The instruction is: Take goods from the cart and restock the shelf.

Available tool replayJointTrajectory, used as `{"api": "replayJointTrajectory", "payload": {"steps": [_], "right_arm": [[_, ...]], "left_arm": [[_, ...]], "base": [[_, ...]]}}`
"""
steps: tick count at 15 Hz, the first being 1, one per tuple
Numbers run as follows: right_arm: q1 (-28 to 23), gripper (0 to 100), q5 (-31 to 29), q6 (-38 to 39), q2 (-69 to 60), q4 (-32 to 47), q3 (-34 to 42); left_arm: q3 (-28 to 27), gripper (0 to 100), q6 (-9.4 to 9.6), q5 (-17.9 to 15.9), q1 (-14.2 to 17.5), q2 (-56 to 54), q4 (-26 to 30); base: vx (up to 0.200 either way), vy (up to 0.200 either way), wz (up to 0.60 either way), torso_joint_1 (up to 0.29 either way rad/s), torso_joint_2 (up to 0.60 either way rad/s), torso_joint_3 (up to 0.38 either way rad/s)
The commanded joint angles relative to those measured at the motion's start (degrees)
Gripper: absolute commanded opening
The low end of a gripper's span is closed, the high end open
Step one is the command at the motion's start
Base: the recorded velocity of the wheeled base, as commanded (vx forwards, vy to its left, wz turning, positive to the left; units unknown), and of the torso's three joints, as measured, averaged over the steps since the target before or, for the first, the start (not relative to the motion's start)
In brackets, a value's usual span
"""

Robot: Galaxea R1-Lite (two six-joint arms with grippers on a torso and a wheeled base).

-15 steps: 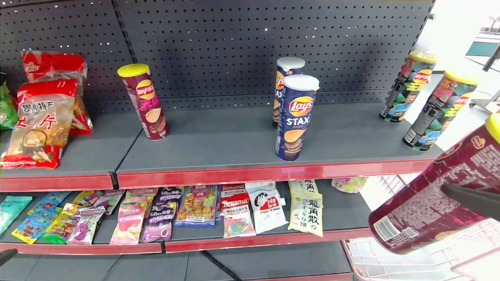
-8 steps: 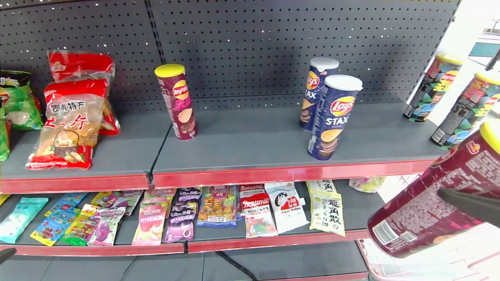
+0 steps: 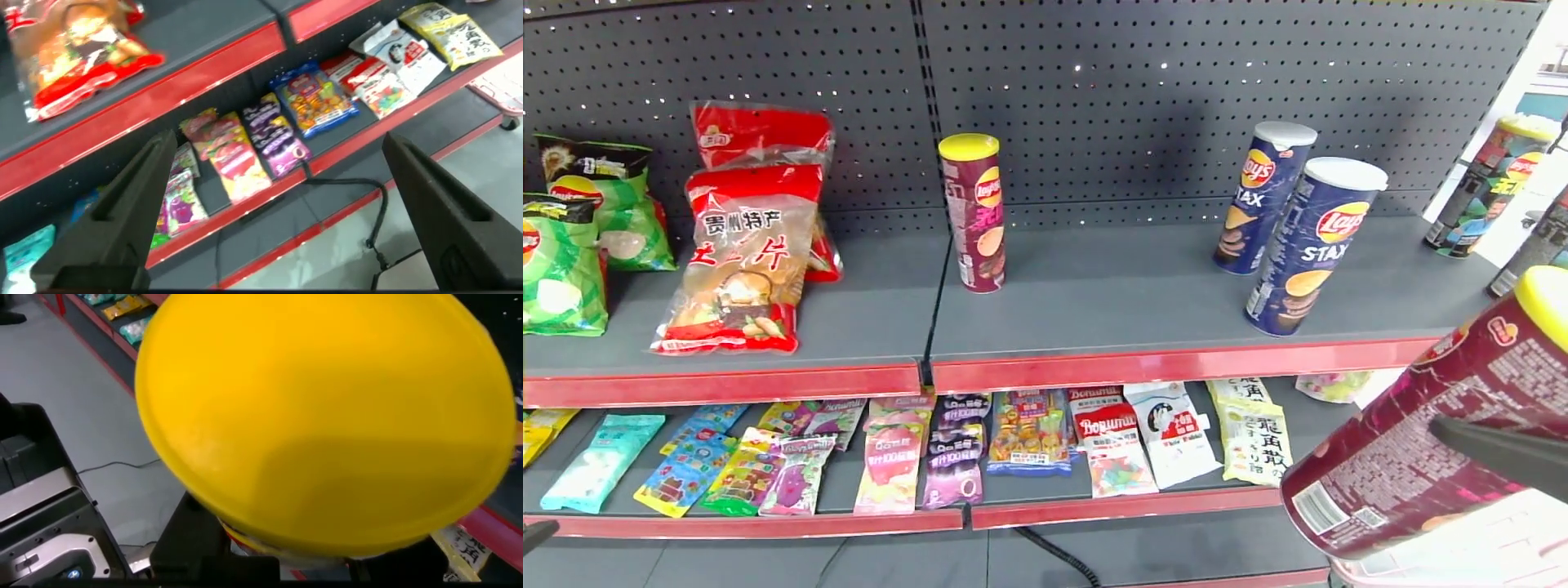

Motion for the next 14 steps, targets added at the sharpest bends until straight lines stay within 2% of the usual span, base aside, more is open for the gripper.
{"api": "replayJointTrajectory", "payload": {"steps": [1, 5, 7, 9, 11, 14], "right_arm": [[0.04, 0, 0.08, -0.02, 0.21, -0.02, 0.11], [0.04, 0, 0.08, -0.02, 0.03, -0.19, 1.17], [0.04, 0, 0.08, 0.07, 0.03, -0.19, 1.26], [0.04, 0, 0.08, 0.07, 0.03, -0.19, 1.61], [0.04, 0, 0.08, 0.07, -0.06, -0.19, 1.87], [0.04, 0, 0.08, 0.07, 0.21, -0.19, 1.78]], "left_arm": [[0.05, 100, 0.02, 0.0, -0.01, 0.1, -0.01], [-0.04, 100, 0.02, 0.0, -0.01, 0.01, -0.01], [-0.04, 100, 0.19, 0.0, -0.01, 0.1, -0.01], [0.05, 100, 1.33, 0.0, -0.01, 0.1, -0.01], [0.05, 100, 1.33, 0.62, 0.08, 0.45, 0.08], [0.05, 100, 1.25, 2.29, -0.01, 0.71, -0.01]], "base": [[0.0, 0.2, 0.0, -0.002, 0.01, 0.002], [0.0, 0.2, 0.0, 0.0, 0.0, 0.0], [0.0, 0.0, 0.0, 0.0, 0.0, 0.0], [0.0, 0.0, 0.0, 0.0, 0.0, 0.0], [0.0, 0.0, 0.0, 0.0, 0.0, 0.0], [0.2, 0.0, 0.0, -0.007, 0.0, 0.001]]}}
